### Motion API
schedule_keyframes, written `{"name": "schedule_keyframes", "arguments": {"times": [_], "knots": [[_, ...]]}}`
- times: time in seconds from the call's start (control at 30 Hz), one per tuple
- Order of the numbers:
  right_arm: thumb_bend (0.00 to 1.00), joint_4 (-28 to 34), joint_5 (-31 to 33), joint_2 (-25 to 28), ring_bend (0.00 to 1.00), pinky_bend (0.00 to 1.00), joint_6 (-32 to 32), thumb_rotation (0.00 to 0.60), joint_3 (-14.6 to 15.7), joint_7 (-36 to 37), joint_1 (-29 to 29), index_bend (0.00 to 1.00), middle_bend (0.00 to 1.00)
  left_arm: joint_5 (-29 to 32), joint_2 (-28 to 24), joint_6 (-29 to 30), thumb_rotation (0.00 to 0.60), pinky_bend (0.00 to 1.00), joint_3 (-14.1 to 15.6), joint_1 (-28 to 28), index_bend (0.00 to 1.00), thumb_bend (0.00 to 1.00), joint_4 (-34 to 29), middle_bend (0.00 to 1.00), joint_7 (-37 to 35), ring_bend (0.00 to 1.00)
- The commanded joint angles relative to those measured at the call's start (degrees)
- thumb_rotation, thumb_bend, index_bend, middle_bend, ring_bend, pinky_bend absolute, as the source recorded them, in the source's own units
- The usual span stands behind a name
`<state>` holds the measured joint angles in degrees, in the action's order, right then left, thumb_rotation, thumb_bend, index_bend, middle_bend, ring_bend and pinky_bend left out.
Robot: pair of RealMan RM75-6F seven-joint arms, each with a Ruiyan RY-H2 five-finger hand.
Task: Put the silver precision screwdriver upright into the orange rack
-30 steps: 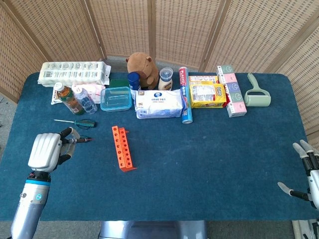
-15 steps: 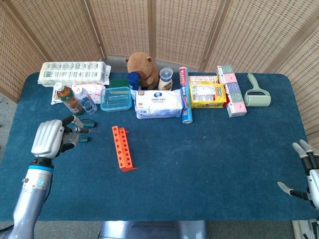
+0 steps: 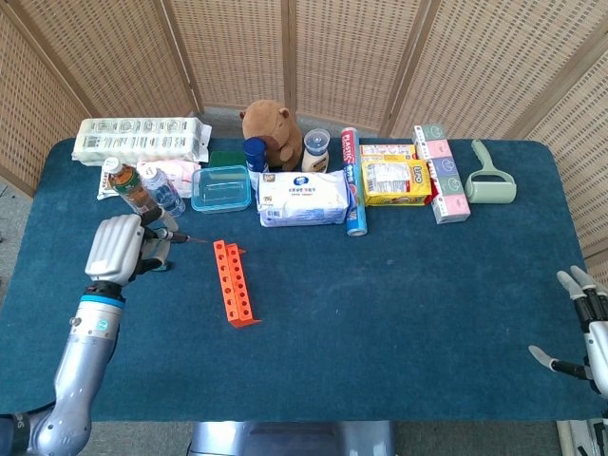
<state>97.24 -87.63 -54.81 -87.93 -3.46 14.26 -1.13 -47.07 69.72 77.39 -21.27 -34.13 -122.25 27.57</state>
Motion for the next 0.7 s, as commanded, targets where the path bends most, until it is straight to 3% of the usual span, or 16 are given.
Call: {"name": "schedule_keyframes", "arguments": {"times": [0.03,0.7], "knots": [[0.0,0.0,0.0,0.0,0.0,0.0,0.0,0.598,-0.1,0.1,0.0,0.03,0.0,0.4,0.6,0.1,0.6,0.94,0.2,-0.6,0.5,0.42,0.1,1.0,0.5,0.97],[0.0,-0.2,-0.1,0.2,0.0,0.0,-0.2,0.6,-0.1,0.8,0.1,0.03,0.0,2.6,4.0,2.5,0.6,0.94,1.4,-3.0,0.5,0.42,1.1,1.0,3.6,0.97]]}}
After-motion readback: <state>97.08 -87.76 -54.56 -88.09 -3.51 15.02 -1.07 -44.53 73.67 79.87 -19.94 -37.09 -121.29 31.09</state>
